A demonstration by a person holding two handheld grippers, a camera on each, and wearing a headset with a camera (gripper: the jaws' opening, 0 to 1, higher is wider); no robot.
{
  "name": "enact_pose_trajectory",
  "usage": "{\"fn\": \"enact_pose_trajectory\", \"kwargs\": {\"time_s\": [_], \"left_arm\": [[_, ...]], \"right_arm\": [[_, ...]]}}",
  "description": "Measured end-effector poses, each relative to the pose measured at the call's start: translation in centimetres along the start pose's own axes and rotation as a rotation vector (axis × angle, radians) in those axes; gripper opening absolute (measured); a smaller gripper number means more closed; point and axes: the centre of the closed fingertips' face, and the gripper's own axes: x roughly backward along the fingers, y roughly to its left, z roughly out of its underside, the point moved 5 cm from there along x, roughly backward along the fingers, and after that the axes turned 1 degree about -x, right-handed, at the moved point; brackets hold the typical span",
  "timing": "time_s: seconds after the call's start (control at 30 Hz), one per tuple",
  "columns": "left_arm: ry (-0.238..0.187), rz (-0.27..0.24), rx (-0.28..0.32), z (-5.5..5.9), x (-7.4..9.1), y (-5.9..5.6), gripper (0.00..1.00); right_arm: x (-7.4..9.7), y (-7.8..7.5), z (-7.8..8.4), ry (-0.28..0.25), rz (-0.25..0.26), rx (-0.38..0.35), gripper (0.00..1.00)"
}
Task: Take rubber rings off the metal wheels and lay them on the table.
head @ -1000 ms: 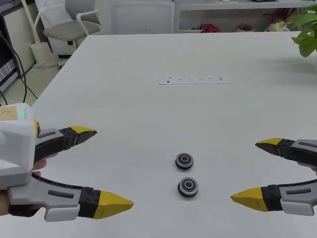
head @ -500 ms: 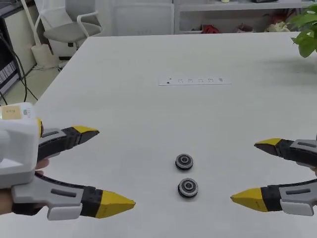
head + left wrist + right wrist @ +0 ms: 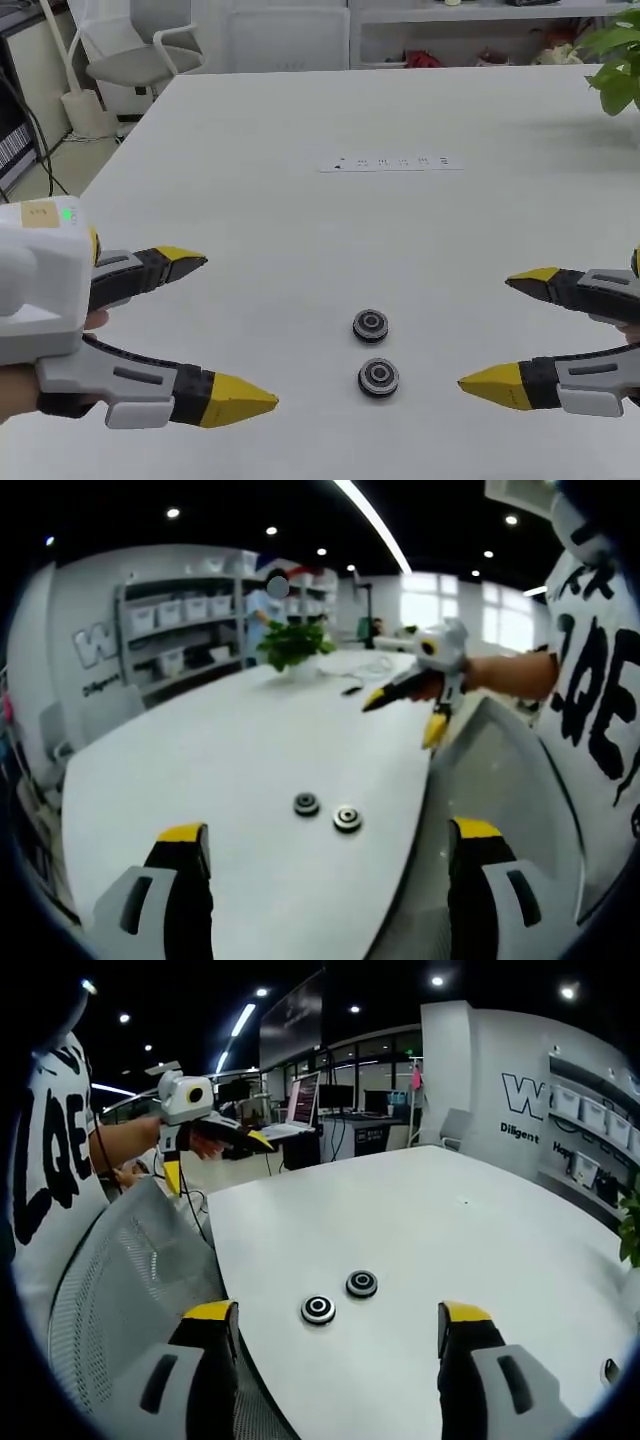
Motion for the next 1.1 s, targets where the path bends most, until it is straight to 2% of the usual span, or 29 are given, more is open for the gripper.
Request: {"fn": "enact_pose_trajectory", "kwargs": {"time_s": [0.27, 0.47, 0.6, 1.1], "left_arm": [[0.009, 0.009, -0.001, 0.1, -0.5, 0.4, 1.0], [0.012, 0.015, -0.002, 0.2, -1.1, 0.7, 1.0], [0.029, 0.03, -0.006, 0.6, -1.9, 0.8, 1.0], [0.027, 0.068, -0.018, 0.3, -3.9, 1.0, 0.96]], "right_arm": [[-0.6, -0.6, -0.1, -0.016, -0.007, -0.018, 0.78], [-1.2, -0.9, 0.3, 0.003, -0.02, -0.03, 0.78], [-1.7, -0.9, 0.6, 0.017, -0.035, -0.033, 0.78], [-2.9, -1.7, 1.1, 0.038, -0.076, 0.009, 0.76]]}}
